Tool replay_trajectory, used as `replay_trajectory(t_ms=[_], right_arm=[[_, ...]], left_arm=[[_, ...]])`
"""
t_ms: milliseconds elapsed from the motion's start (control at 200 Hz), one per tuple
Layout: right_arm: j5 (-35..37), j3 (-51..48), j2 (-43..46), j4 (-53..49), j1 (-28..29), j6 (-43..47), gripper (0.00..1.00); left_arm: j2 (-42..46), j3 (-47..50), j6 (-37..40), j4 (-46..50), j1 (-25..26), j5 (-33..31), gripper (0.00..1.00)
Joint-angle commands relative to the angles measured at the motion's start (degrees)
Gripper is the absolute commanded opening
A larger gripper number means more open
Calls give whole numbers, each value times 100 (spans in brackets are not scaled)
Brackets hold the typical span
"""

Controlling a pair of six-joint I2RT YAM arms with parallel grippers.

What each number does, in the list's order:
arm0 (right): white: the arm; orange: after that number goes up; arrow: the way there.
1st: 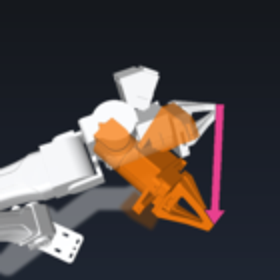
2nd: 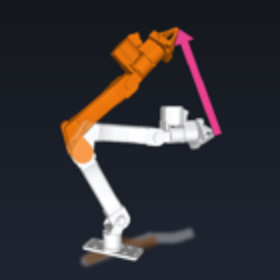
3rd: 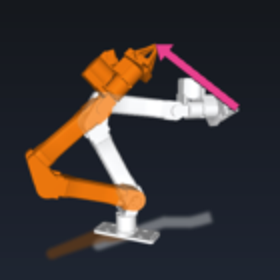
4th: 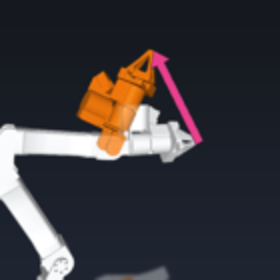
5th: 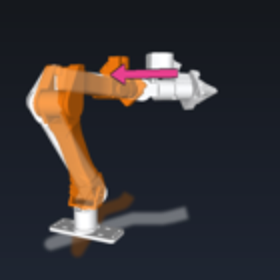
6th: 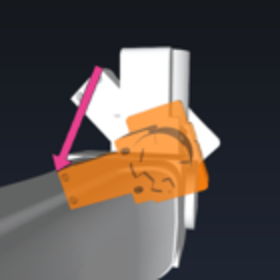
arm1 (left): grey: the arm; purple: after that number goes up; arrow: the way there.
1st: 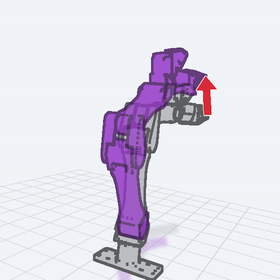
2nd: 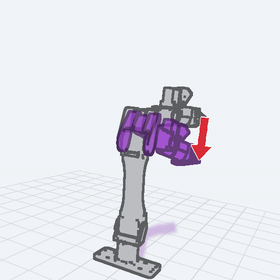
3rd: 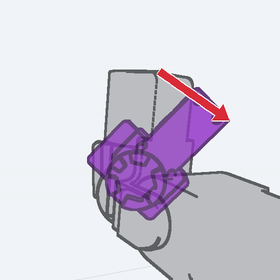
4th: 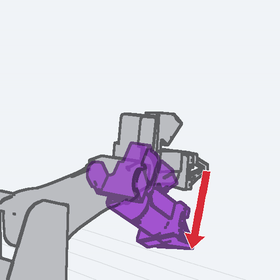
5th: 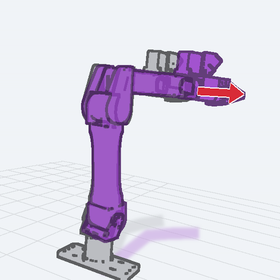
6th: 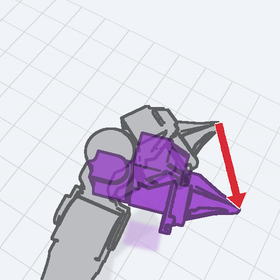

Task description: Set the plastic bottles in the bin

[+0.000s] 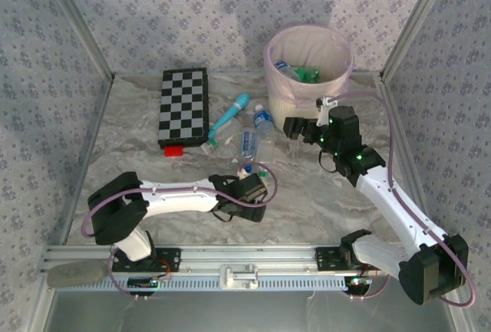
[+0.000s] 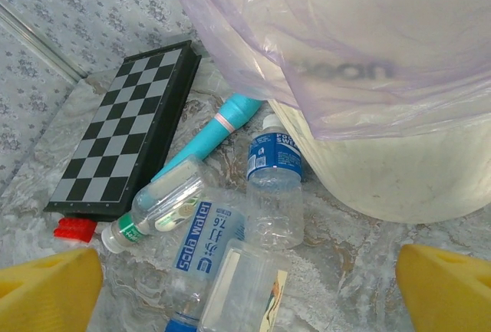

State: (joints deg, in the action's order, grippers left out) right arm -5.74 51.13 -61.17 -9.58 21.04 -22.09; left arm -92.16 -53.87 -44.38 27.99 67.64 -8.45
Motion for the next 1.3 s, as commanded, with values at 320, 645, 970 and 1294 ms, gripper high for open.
replay_trajectory(t_ms=[320,645,970,1294], right_arm=[[107,11,37,97,6,-28,100],[84,55,-9,74,7,-24,100],[-107,130,-53,162,14,-99,100],[-906,278,-302,516,89,-329,100]], left_arm=[[64,82,15,278,12,-446,64],[571,166,-27,359,-79,-700,53],[1744,191,67,-104,-655,-1304,51],[2651,711,883,-2474,-1482,-1414,51]])
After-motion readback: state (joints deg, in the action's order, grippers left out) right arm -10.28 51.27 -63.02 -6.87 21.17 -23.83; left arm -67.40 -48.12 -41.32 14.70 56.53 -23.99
